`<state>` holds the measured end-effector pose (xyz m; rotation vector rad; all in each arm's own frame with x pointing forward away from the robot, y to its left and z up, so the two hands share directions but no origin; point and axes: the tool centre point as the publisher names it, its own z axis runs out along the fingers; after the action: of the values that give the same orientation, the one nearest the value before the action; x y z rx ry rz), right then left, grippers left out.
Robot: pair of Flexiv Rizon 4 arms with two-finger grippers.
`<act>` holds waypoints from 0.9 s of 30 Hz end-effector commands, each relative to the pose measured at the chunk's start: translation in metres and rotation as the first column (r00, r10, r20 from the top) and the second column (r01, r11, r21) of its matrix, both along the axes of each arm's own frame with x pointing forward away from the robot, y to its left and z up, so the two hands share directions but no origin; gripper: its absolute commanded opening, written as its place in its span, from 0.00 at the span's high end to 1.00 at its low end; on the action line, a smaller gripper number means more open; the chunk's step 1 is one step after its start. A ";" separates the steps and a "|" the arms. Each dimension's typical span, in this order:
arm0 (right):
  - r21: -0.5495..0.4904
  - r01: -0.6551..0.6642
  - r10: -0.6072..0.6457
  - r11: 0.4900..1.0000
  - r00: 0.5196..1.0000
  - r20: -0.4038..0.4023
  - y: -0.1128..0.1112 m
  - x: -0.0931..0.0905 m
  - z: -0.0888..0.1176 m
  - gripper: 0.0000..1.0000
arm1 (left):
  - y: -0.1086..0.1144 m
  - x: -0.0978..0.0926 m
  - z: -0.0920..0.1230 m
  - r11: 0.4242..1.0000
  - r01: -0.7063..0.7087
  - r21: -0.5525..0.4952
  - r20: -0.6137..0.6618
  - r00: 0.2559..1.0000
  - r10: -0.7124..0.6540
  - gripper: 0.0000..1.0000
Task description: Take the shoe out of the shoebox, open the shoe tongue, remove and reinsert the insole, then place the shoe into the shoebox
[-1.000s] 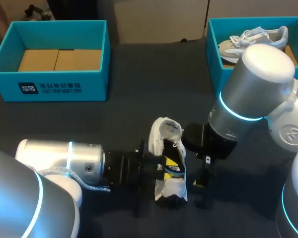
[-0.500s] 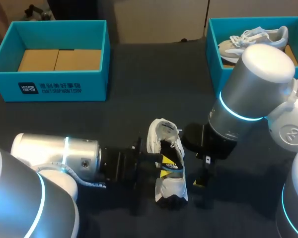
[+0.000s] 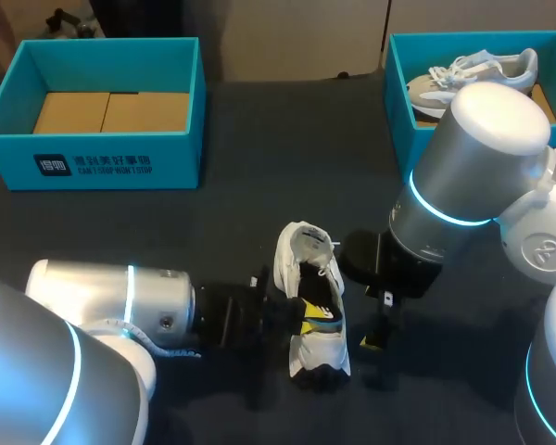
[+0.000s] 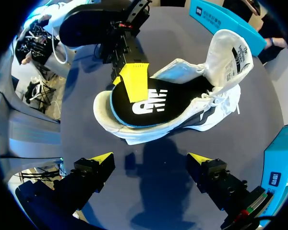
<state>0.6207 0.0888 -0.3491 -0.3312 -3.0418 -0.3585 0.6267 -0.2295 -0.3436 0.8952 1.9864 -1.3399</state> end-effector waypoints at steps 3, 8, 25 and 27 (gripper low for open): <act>0.000 0.000 0.000 1.000 1.000 0.001 0.000 -0.001 -0.001 0.00 | -0.004 0.003 -0.003 1.000 -0.012 0.012 0.000 1.000 0.012 1.00; 0.000 0.000 0.000 1.000 1.000 0.001 0.000 -0.001 -0.001 0.00 | -0.004 0.009 -0.006 0.999 -0.027 0.028 0.010 1.000 0.027 1.00; 0.000 0.000 0.000 1.000 1.000 0.001 0.000 -0.001 -0.001 0.00 | -0.001 0.011 0.003 0.999 -0.034 0.014 -0.052 0.998 0.035 0.75; 0.000 0.000 0.000 1.000 1.000 0.001 0.000 -0.001 -0.001 0.00 | 0.001 0.011 0.006 0.999 -0.031 0.012 -0.064 0.997 0.032 0.76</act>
<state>0.6207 0.0888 -0.3491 -0.3312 -3.0418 -0.3585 0.6386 -0.2348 -0.3425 0.8246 2.0410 -1.3531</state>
